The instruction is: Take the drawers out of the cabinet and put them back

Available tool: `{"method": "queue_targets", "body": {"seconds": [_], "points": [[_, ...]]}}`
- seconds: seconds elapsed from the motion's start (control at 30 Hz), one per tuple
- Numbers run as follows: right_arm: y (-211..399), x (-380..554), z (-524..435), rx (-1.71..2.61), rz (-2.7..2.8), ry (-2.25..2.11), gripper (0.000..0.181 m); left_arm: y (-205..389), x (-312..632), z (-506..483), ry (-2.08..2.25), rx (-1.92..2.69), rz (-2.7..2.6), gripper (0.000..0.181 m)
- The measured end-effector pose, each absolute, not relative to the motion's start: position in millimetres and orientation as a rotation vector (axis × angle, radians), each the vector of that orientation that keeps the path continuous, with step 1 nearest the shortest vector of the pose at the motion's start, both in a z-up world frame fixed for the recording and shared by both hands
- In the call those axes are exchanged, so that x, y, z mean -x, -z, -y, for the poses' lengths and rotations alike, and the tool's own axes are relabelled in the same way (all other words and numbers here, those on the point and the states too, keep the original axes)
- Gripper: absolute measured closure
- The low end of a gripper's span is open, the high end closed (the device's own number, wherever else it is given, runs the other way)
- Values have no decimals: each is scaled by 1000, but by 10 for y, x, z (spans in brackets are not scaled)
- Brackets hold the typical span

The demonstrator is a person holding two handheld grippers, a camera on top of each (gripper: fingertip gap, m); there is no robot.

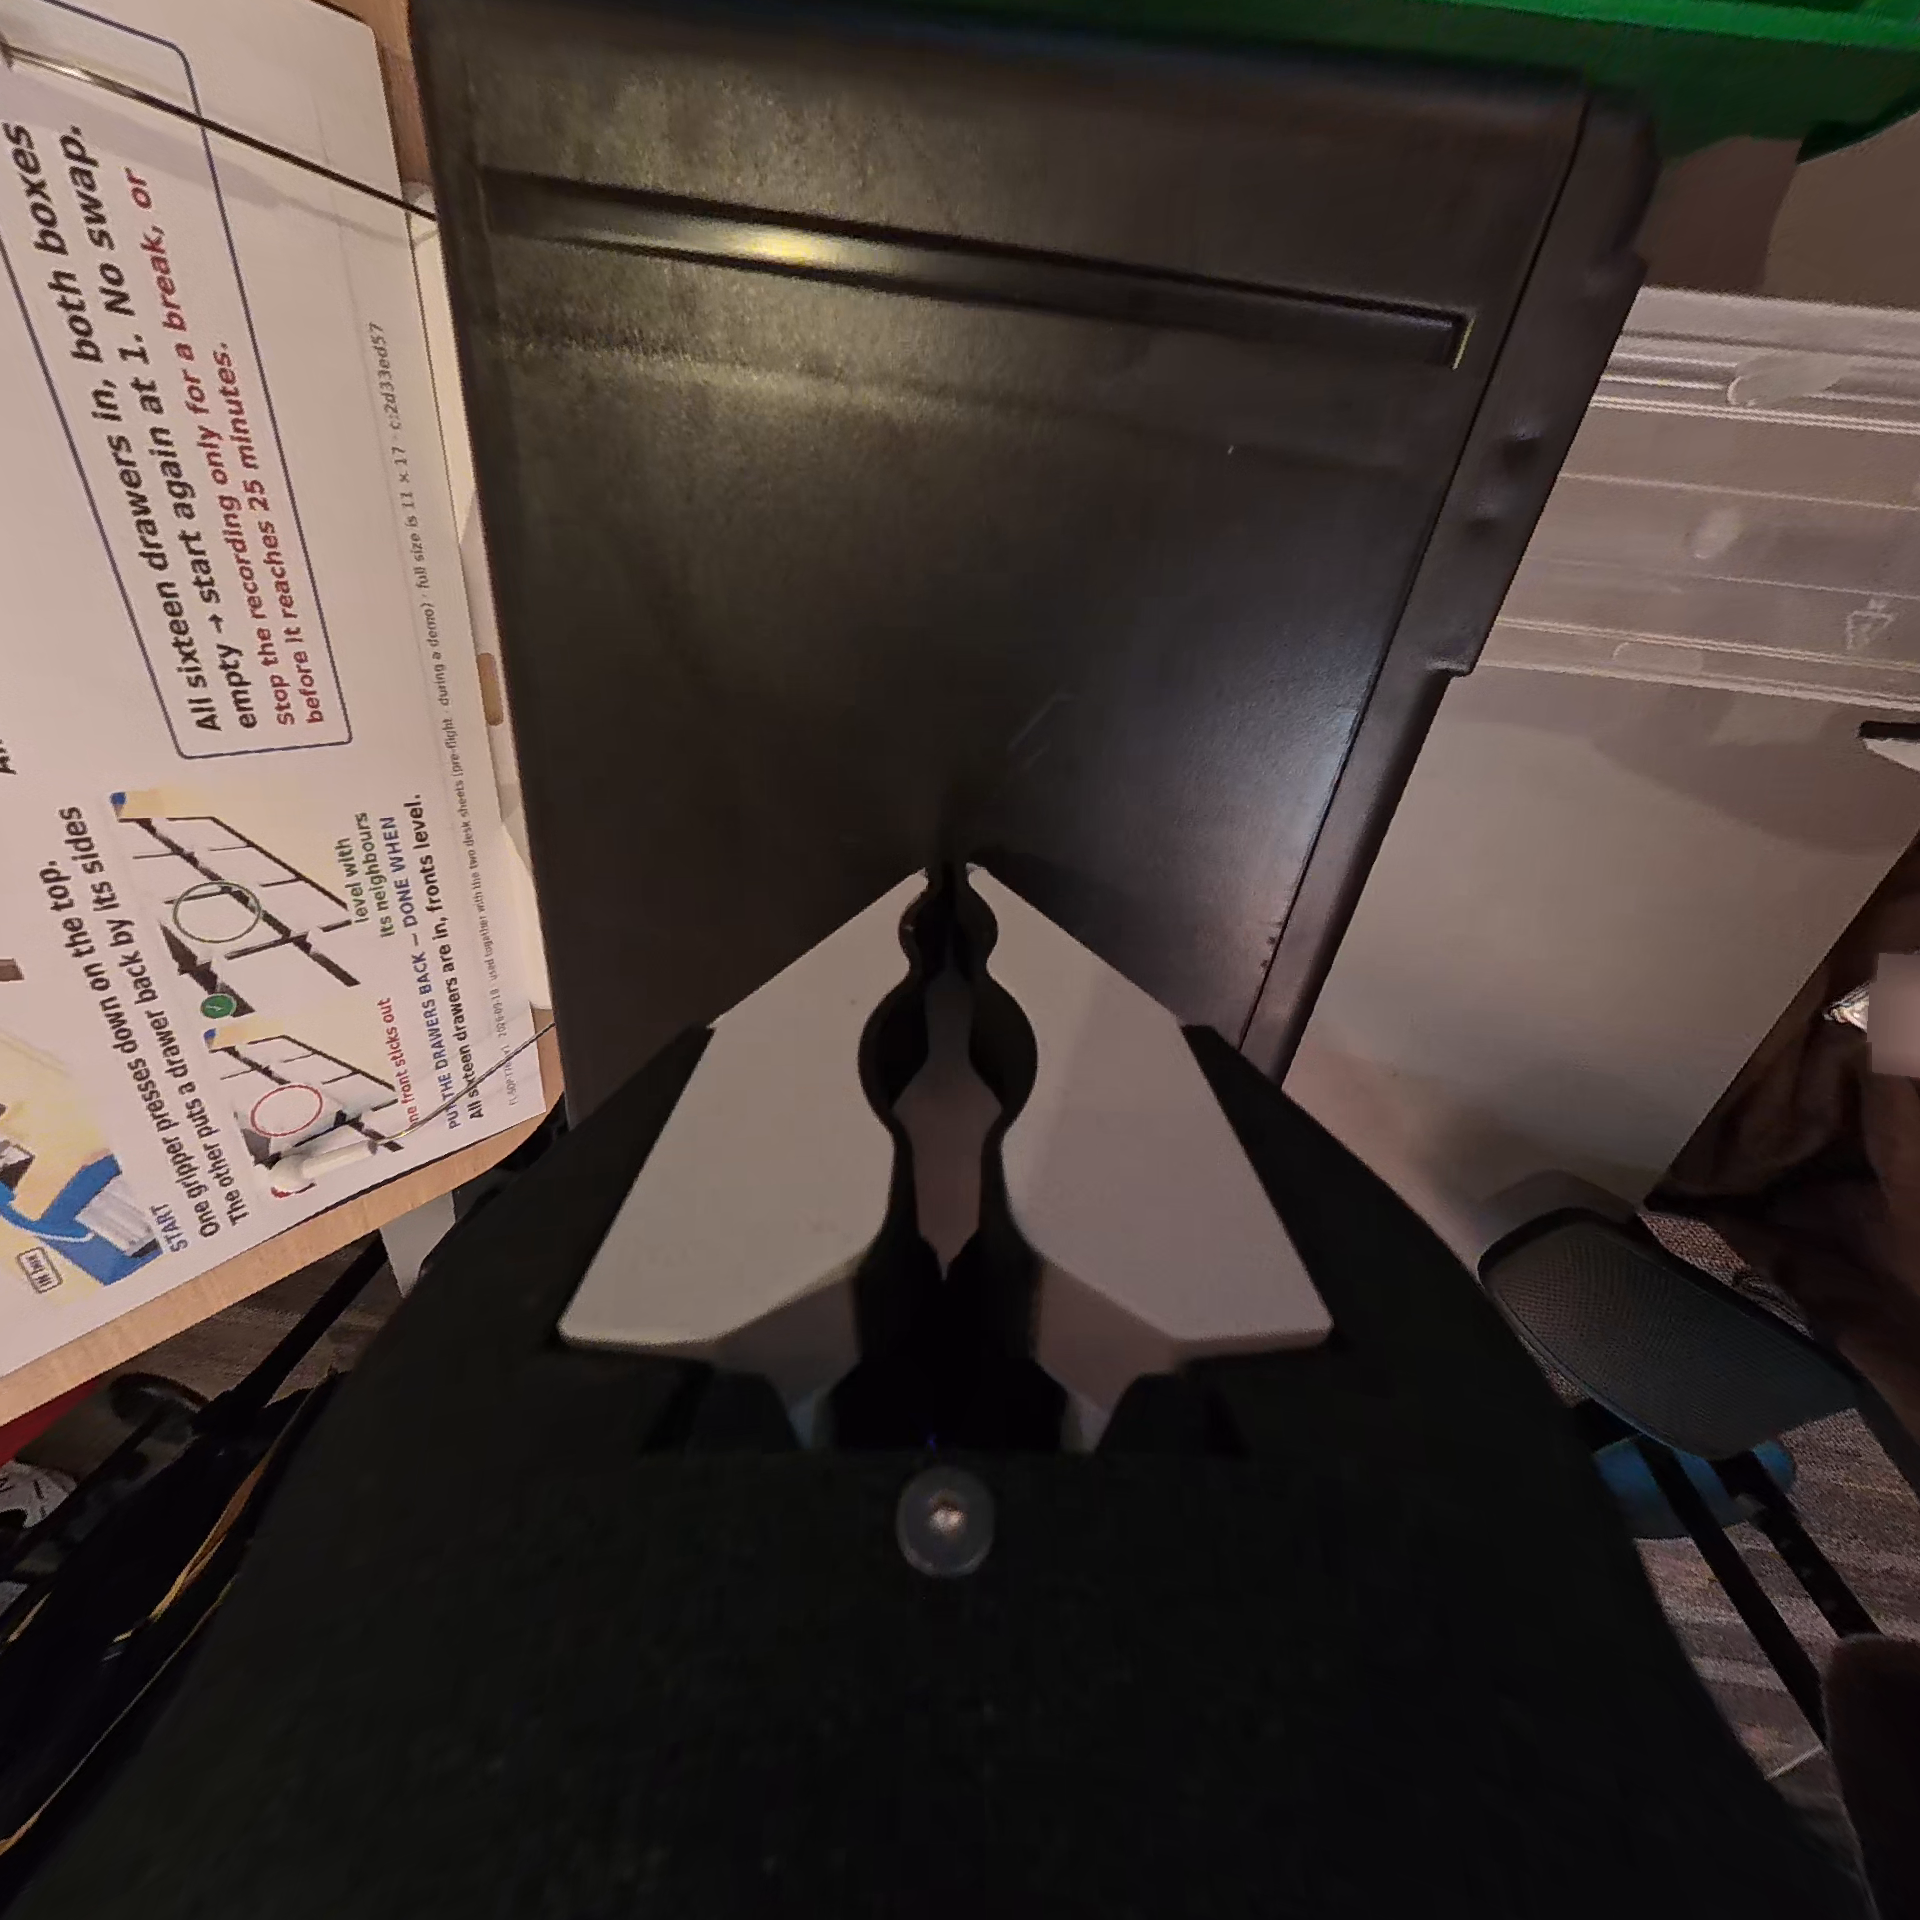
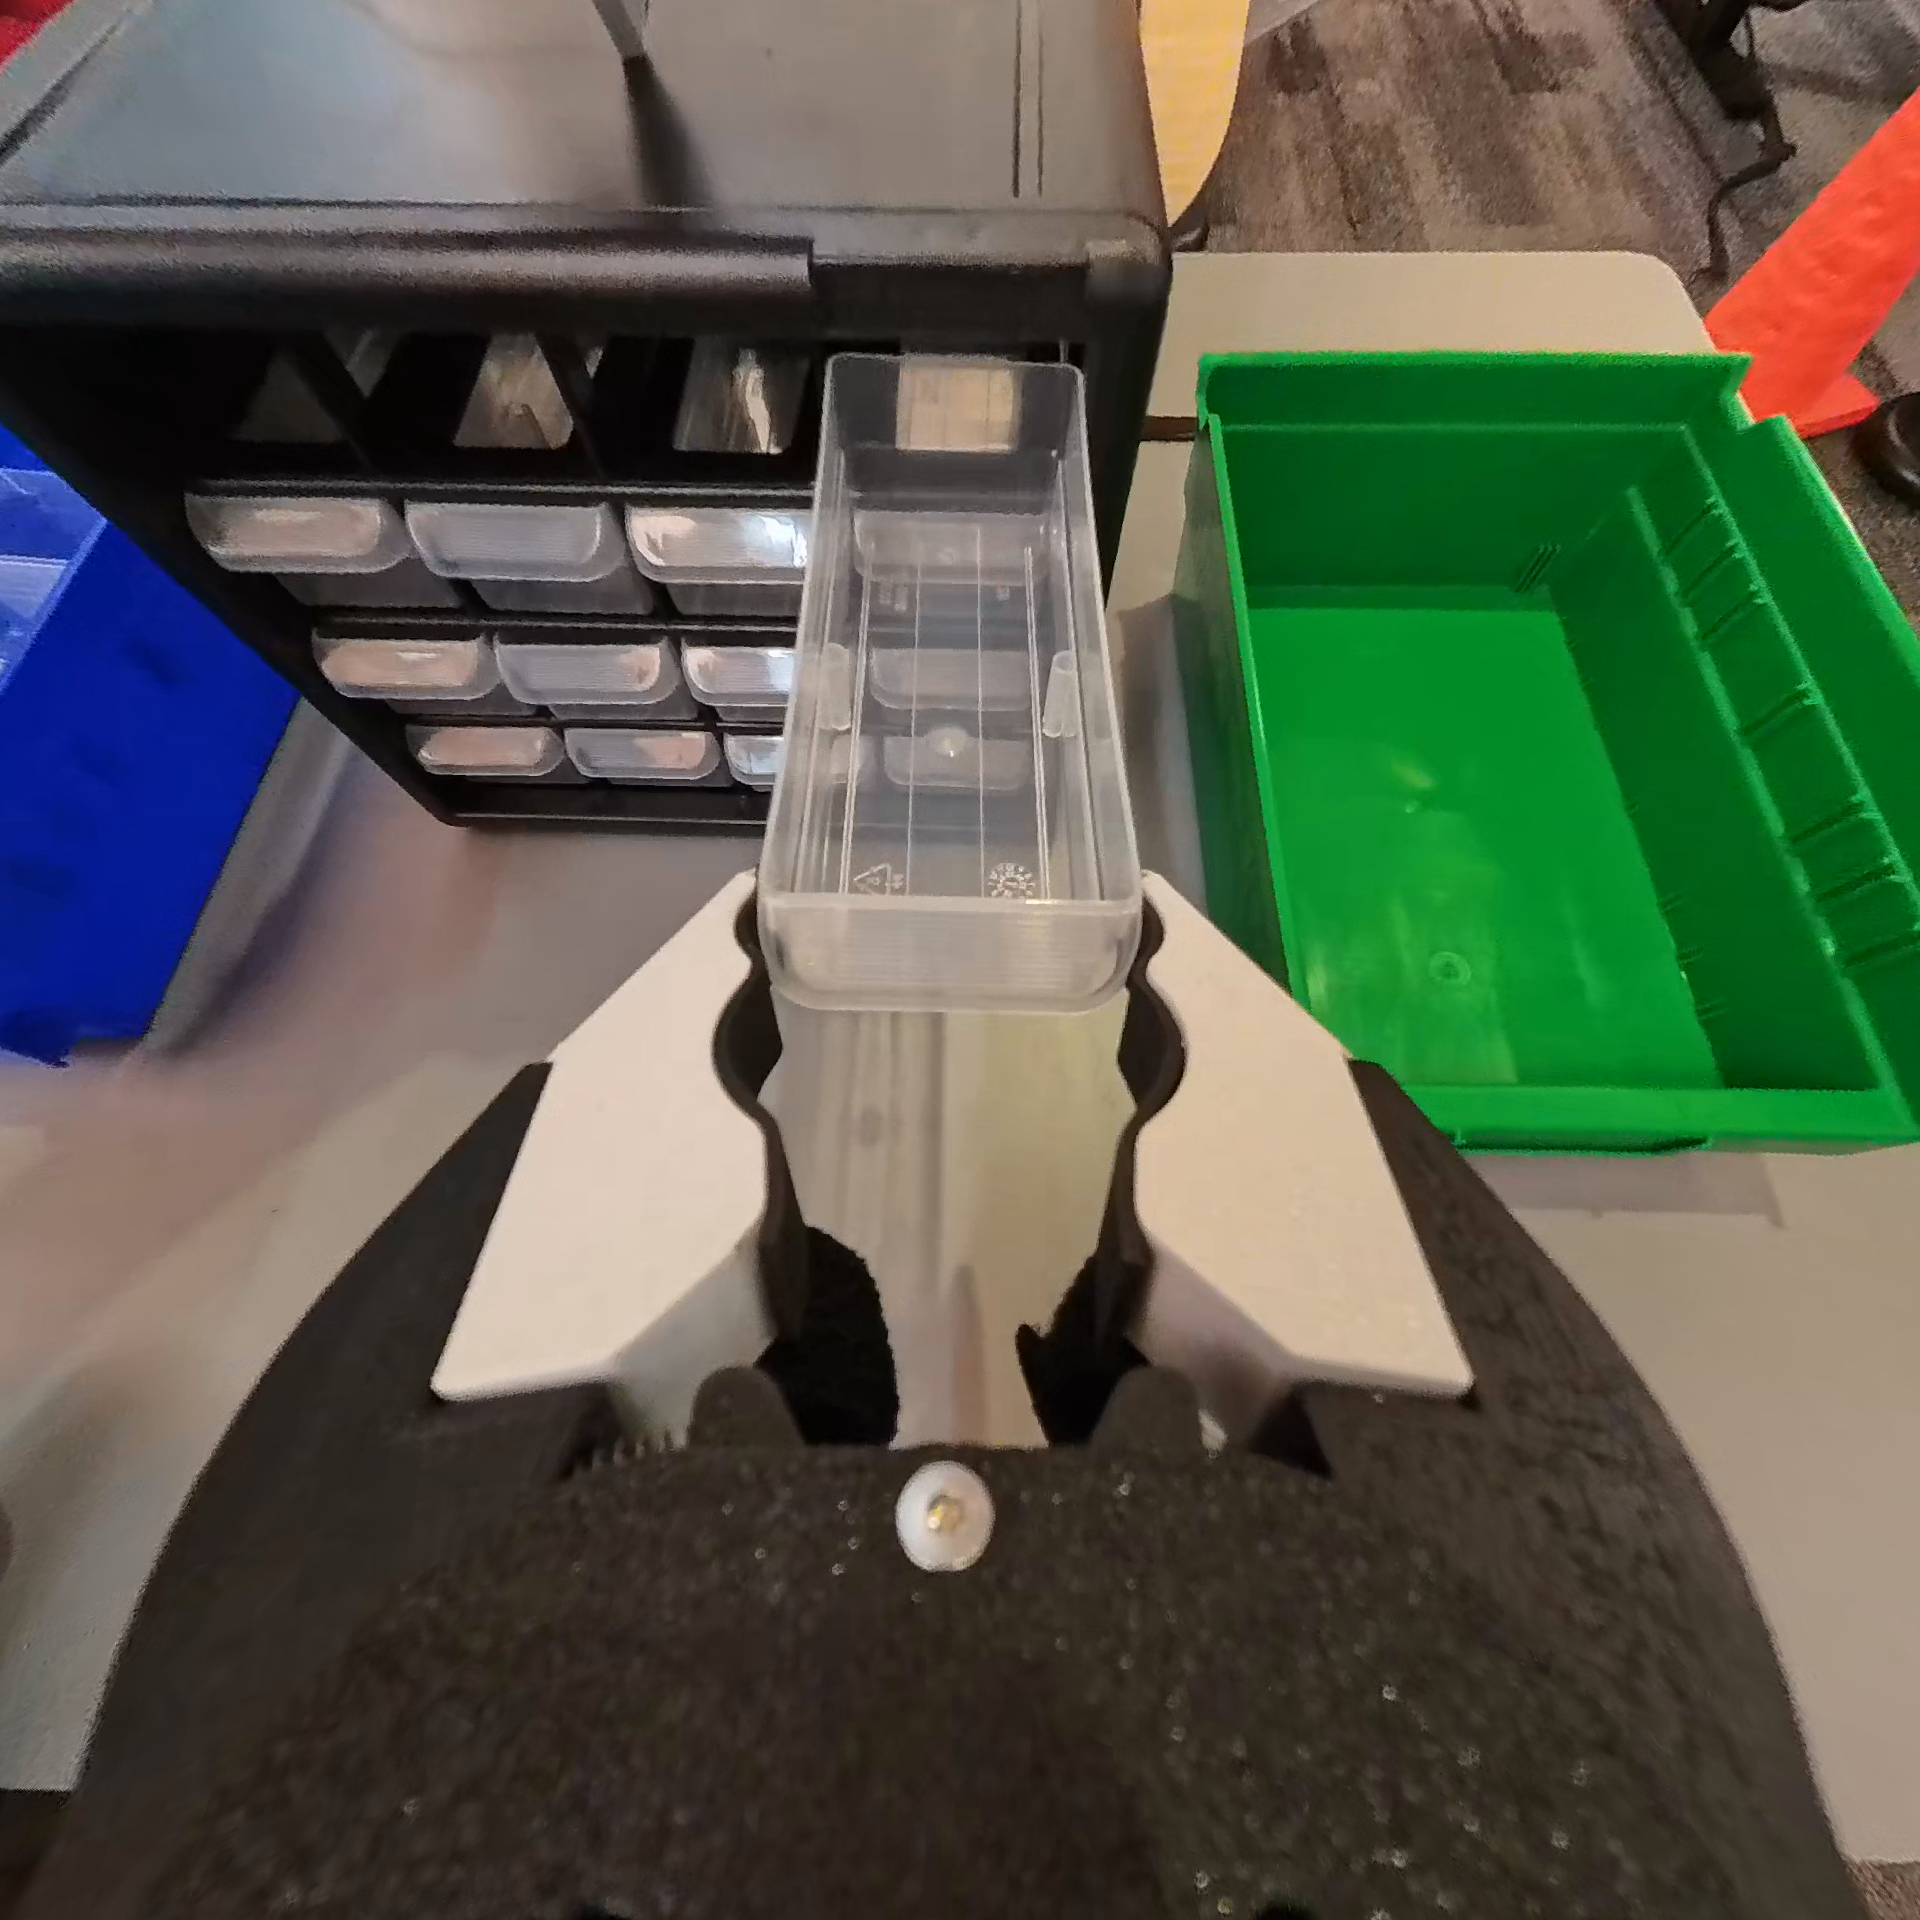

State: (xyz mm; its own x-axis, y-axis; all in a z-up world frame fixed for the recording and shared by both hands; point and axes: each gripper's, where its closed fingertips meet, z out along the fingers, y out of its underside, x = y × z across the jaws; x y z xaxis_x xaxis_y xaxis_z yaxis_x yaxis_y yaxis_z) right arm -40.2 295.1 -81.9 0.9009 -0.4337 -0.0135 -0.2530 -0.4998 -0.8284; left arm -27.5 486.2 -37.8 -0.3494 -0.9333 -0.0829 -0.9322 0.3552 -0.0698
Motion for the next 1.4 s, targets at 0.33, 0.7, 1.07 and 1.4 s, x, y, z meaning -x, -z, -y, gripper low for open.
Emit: {"method": "queue_targets", "body": {"seconds": [0.33, 0.7, 1.07, 1.4], "points": [[754, 386, -2978, 2126, -480, 302, 116, 379, 273, -4863, 23, 1730, -2493, 181], [722, 366, -3011, 2109, -483, 295, 116, 378, 272, -4863, 17, 1729, -2493, 181], [745, 303, -3192, 2097, -500, 296, 116, 377, 273, -4862, 34, 1730, -2494, 181], [746, 49, -3708, 1931, -483, 373, 116, 379, 276, -4862, -16, 1718, -2496, 181]]}}
